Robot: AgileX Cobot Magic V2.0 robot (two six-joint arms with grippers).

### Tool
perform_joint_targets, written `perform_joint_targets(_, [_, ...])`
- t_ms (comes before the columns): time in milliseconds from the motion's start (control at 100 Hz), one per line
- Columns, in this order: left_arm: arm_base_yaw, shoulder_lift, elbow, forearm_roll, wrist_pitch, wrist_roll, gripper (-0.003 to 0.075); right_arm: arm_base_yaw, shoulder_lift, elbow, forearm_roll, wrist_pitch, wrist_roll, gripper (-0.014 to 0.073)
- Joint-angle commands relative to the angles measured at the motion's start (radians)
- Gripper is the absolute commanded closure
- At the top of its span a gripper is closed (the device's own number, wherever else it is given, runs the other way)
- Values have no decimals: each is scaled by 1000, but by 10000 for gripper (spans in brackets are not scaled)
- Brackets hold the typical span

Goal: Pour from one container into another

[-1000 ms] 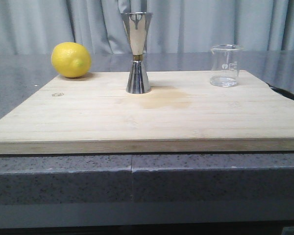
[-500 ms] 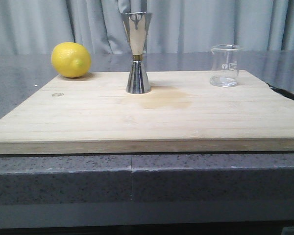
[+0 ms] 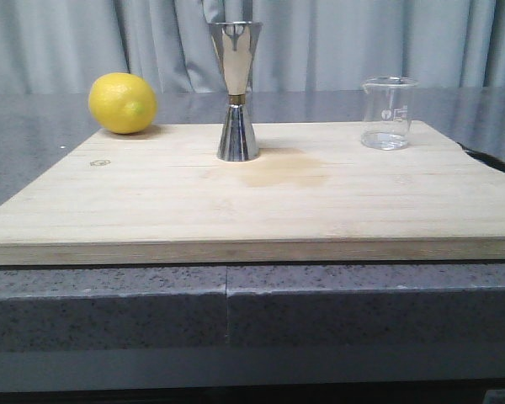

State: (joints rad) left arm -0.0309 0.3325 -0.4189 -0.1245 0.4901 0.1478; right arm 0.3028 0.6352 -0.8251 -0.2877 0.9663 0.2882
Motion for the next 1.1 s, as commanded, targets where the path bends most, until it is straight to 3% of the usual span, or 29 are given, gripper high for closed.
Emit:
perform_joint_targets(0, [29,-110,112,1,-239,-1,741,-5,-2,-30,-30,-63,1,603])
perform_joint_targets(110, [37,-237,272,1,-366,-1,741,-5,-2,-30,-30,-63,1,603])
perform_joint_targets(410, [37,-340,444,8,-460,-1,741,-5,-2,-30,-30,-63,1,603])
perform_joint_targets(1090, [20,-340,444,62,-470,-1,741,-5,-2,-30,-30,-63,1,603])
